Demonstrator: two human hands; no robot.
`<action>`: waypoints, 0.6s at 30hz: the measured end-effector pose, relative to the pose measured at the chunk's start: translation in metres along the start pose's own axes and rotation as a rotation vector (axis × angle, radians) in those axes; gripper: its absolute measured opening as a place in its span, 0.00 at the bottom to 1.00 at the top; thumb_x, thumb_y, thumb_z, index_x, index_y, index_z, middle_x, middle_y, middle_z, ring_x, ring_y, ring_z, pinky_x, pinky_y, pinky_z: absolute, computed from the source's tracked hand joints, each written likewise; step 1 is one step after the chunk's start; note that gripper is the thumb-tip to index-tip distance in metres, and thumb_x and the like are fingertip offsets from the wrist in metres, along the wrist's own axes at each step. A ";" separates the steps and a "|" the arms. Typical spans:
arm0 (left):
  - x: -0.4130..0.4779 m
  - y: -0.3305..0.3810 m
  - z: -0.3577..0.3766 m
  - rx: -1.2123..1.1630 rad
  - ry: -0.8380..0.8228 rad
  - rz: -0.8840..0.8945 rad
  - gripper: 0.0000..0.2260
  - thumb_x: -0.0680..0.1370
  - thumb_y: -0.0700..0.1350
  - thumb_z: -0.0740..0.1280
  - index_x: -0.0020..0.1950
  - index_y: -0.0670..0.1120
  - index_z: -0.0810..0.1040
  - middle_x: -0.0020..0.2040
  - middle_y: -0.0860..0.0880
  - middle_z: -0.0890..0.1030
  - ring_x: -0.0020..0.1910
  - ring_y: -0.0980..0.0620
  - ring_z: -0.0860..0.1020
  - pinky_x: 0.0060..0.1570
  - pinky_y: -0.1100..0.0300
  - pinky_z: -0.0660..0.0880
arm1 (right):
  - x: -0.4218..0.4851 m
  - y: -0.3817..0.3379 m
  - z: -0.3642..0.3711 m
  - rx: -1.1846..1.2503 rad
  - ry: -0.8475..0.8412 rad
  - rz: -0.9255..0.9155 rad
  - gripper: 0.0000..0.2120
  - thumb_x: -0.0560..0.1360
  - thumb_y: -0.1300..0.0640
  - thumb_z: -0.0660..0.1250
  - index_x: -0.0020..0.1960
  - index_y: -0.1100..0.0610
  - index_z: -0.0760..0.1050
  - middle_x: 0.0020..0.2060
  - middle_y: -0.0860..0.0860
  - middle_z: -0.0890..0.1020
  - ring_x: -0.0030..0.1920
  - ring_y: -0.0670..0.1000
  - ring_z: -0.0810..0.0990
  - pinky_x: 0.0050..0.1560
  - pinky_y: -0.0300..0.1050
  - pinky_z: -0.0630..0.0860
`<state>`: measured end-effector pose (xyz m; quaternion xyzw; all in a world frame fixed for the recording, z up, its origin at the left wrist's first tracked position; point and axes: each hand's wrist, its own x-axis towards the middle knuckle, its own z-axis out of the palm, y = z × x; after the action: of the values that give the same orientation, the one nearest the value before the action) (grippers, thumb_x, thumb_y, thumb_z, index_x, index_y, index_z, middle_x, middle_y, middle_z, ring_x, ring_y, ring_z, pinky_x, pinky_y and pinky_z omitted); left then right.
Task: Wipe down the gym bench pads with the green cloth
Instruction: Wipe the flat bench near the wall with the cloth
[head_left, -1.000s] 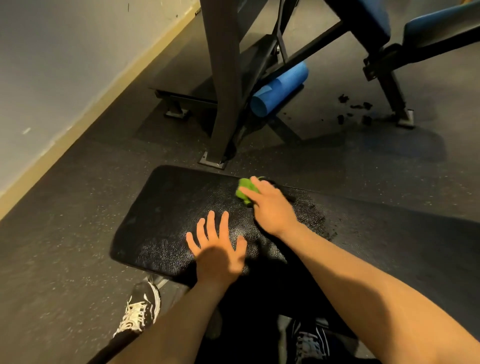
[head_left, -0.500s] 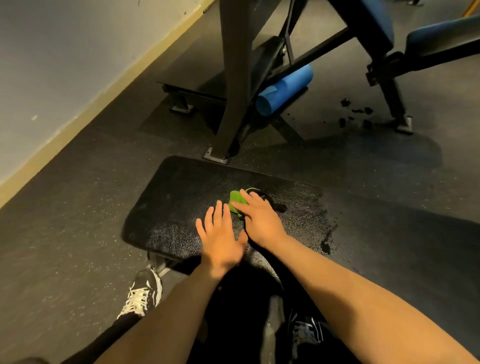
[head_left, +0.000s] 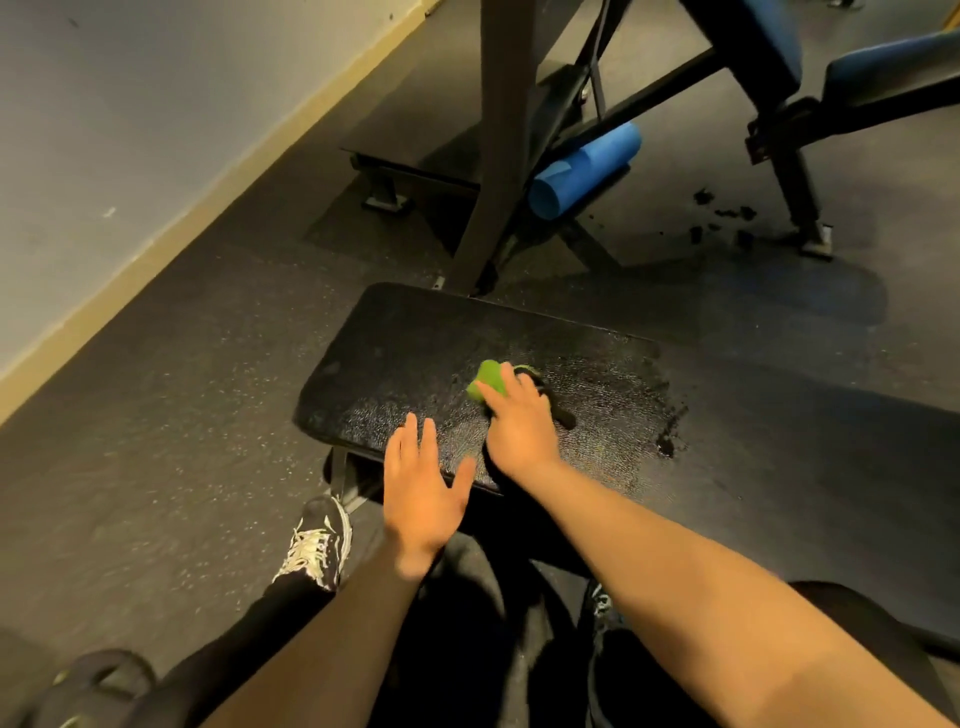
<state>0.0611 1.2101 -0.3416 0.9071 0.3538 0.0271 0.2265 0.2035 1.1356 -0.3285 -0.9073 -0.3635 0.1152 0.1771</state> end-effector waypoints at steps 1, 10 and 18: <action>-0.002 -0.003 -0.001 -0.030 -0.006 -0.003 0.37 0.77 0.62 0.57 0.78 0.39 0.63 0.80 0.39 0.58 0.79 0.38 0.54 0.78 0.46 0.52 | -0.004 -0.015 0.008 0.026 -0.033 -0.056 0.28 0.76 0.61 0.61 0.75 0.47 0.66 0.79 0.54 0.54 0.77 0.59 0.53 0.72 0.59 0.56; -0.011 -0.048 -0.004 -0.045 0.000 0.097 0.40 0.76 0.68 0.47 0.82 0.45 0.53 0.82 0.47 0.45 0.80 0.50 0.38 0.78 0.54 0.45 | -0.007 0.009 0.008 -0.036 -0.073 -0.403 0.29 0.77 0.61 0.61 0.75 0.45 0.66 0.78 0.56 0.61 0.75 0.59 0.61 0.72 0.57 0.63; -0.006 -0.061 0.000 -0.235 0.068 0.104 0.36 0.80 0.62 0.56 0.81 0.44 0.52 0.81 0.52 0.48 0.80 0.54 0.43 0.78 0.60 0.42 | 0.003 -0.058 0.019 0.125 0.047 0.055 0.24 0.76 0.63 0.60 0.69 0.48 0.75 0.76 0.52 0.64 0.76 0.57 0.59 0.74 0.57 0.58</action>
<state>0.0184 1.2455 -0.3676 0.8900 0.3082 0.1110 0.3173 0.1637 1.1812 -0.3228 -0.9066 -0.3262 0.1211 0.2388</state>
